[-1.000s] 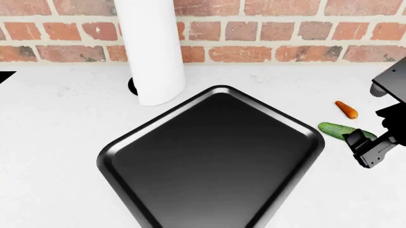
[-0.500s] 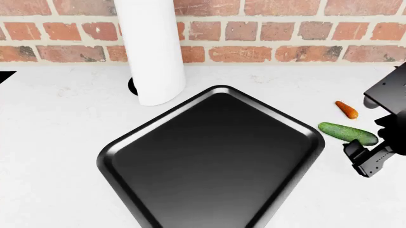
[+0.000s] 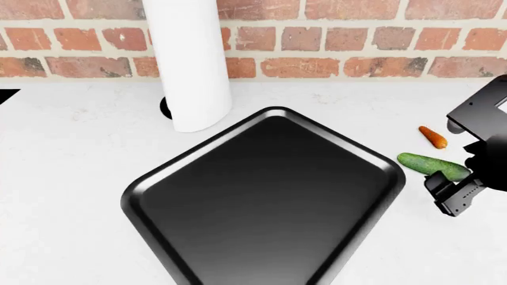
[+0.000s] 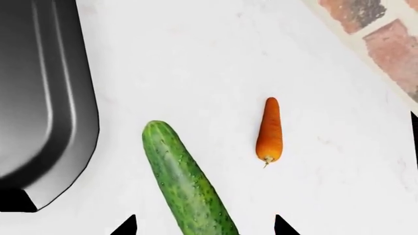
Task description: Place the two vegetables and bowl onto the tray for setting up a vegetable dip station.
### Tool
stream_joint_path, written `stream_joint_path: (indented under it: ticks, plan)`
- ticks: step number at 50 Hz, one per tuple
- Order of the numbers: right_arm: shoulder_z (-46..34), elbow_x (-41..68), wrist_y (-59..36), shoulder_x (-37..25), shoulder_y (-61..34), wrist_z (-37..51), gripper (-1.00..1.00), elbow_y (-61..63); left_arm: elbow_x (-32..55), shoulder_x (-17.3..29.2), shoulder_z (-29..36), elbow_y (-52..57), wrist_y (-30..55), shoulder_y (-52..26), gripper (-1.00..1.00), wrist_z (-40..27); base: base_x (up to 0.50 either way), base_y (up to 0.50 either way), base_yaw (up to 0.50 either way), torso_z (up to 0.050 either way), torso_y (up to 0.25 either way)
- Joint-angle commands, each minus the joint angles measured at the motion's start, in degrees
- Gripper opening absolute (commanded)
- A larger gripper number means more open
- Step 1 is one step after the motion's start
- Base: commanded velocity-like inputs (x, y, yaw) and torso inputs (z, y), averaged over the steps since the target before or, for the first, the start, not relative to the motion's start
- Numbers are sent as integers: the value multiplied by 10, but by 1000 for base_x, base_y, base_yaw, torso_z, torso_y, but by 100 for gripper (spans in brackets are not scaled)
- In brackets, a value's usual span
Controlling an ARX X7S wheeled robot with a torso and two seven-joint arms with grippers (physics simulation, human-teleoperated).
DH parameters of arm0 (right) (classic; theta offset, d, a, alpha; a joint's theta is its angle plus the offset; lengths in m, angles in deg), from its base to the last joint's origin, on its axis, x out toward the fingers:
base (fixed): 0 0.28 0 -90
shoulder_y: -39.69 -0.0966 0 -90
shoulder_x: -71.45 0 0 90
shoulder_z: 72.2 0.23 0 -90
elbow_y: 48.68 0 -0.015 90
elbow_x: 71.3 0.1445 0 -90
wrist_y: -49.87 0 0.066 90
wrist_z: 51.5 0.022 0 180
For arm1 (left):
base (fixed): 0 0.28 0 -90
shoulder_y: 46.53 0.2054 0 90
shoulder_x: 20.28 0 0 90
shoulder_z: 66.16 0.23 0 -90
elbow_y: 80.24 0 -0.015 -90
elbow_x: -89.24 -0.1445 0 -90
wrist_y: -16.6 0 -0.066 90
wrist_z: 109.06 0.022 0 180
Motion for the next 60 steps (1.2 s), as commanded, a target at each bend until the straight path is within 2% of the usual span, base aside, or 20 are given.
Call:
stream_joint_path:
  ticks: [1,46,47,60]
  plan:
    - [-6,-10,14,7,9,6,100,-16,1,-1,3,2,-1,0,100,0,0,0,0,0,0]
    - [8,19,43,-9,70,44,100,-20,2,-2,11,1,-5,-3,100,1,0,0,0,0,0]
    - [9,20,42,-9,70,45,-100,-20,2,-2,11,1,-5,-3,100,1,0,0,0,0,0]
    - [15,31,36,-9,68,48,-100,-16,2,-1,12,1,-6,-4,100,2,0,0,0,0,0]
